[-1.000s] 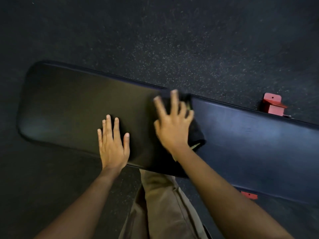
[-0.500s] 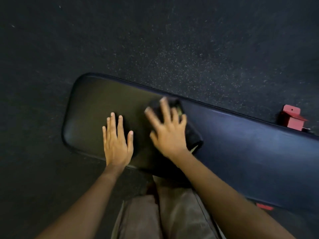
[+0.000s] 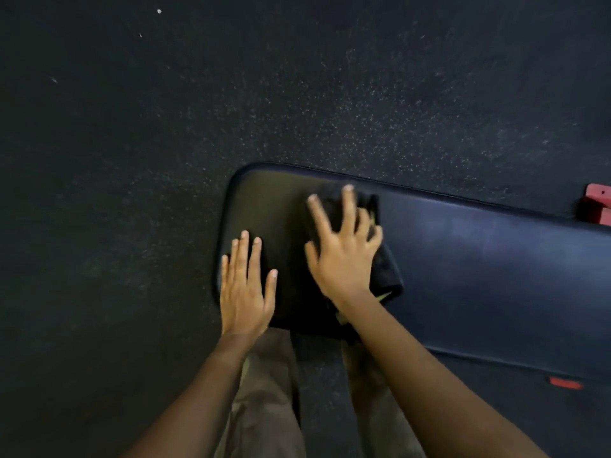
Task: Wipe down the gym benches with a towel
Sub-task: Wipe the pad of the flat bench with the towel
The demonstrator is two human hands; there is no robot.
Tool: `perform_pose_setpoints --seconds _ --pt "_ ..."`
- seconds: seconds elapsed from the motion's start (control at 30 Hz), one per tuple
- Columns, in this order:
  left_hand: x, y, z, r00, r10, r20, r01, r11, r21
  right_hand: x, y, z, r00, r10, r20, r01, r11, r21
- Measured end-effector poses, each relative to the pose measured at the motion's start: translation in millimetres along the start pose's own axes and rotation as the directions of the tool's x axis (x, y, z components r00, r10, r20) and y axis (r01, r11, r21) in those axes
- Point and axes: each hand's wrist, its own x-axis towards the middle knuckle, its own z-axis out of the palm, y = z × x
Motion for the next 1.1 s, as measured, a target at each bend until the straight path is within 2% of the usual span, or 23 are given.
perform_pose_setpoints --seconds 0.1,0.13,0.17,0.2,0.23,0.27,0.3,0.33,0.37,0.4,0.47,0.53,0.57,0.6,0.63,0.7,0.77,0.8,0.87,0.93,0.97,1.03,1.1 --pt "1 -26 -10 0.999 0.033 0.022 -0.033 0.999 -0.001 -40 14 4 0.937 -0.346 0.053 0.349 0.936 -0.052" --pt "0 -37 -14 0.999 0.035 0.027 -0.035 0.999 -0.008 -51 24 1 0.925 -0.374 0.068 0.378 0.923 -0.072" --pt "0 -44 -16 0.999 0.037 0.037 -0.036 0.999 -0.019 -57 35 -2 0.942 -0.328 0.068 0.333 0.939 -0.082" --pt "-1 -49 -18 0.998 0.043 0.047 -0.042 0.999 -0.028 -58 42 -6 0.979 -0.199 0.050 0.202 0.977 -0.069" --pt "-1 -56 -20 0.997 0.057 0.053 -0.055 0.998 -0.035 -53 39 -8 1.000 0.000 0.009 0.000 0.999 -0.032" --pt "-1 -59 -20 0.995 0.075 0.063 -0.073 0.996 -0.042 -40 29 -7 0.971 0.236 -0.032 -0.236 0.971 0.027" --pt "-1 -63 -20 0.992 0.098 0.073 -0.095 0.994 -0.049 -22 12 -5 0.892 0.448 -0.059 -0.443 0.893 0.080" --pt "-1 -64 -20 0.990 0.115 0.084 -0.110 0.992 -0.055 -1 -9 -4 0.816 0.574 -0.059 -0.567 0.817 0.105" --pt "-1 -65 -20 0.988 0.124 0.091 -0.119 0.991 -0.059 16 -31 -3 0.800 0.599 -0.036 -0.594 0.799 0.094" --pt "-1 -67 -20 0.987 0.130 0.095 -0.124 0.990 -0.067 27 -50 0 0.844 0.536 -0.012 -0.534 0.843 0.065" --pt "-1 -69 -22 0.985 0.142 0.101 -0.133 0.987 -0.087 24 -69 9 0.984 0.180 0.006 -0.180 0.983 0.023" --pt "-2 -72 -23 0.982 0.155 0.106 -0.144 0.984 -0.108 -1 -60 15 0.983 -0.184 0.018 0.184 0.982 -0.036" --pt "-3 -74 -24 0.981 0.162 0.108 -0.149 0.982 -0.117 -15 -48 16 0.962 -0.271 0.023 0.272 0.960 -0.066" --pt "-4 -76 -25 0.980 0.167 0.111 -0.153 0.981 -0.122 -26 -35 15 0.960 -0.279 0.022 0.280 0.956 -0.085" --pt "-5 -78 -25 0.979 0.172 0.108 -0.158 0.979 -0.128 -31 -26 12 0.981 -0.196 0.000 0.195 0.978 -0.077" --pt "-7 -80 -25 0.979 0.182 0.096 -0.167 0.976 -0.143 -20 -23 6 0.983 0.173 -0.061 -0.173 0.985 0.004" --pt "-8 -82 -24 0.981 0.175 0.090 -0.157 0.972 -0.176 15 -41 5 0.876 0.477 -0.077 -0.469 0.878 0.096" --pt "-9 -82 -24 0.982 0.169 0.087 -0.147 0.965 -0.216 35 -56 5 0.852 0.518 -0.075 -0.511 0.854 0.098" --pt "-9 -79 -26 0.987 0.141 0.074 -0.106 0.929 -0.355 64 -86 7 0.912 0.408 -0.046 -0.406 0.913 0.043" --pt "-9 -73 -33 0.998 0.023 0.055 0.010 0.839 -0.544 68 -108 12 0.983 0.182 -0.003 -0.182 0.983 -0.016" --pt "-9 -70 -37 0.994 -0.096 0.051 0.106 0.755 -0.647 62 -115 15 0.996 0.085 0.016 -0.084 0.996 -0.032" --pt "-5 -61 -47 0.914 -0.371 0.166 0.339 0.469 -0.816 42 -125 22 0.996 -0.076 0.040 0.078 0.996 -0.050" --pt "-7 -57 -58 0.813 -0.480 0.330 0.440 0.133 -0.888 10 -133 32 0.974 -0.220 0.063 0.224 0.971 -0.081"
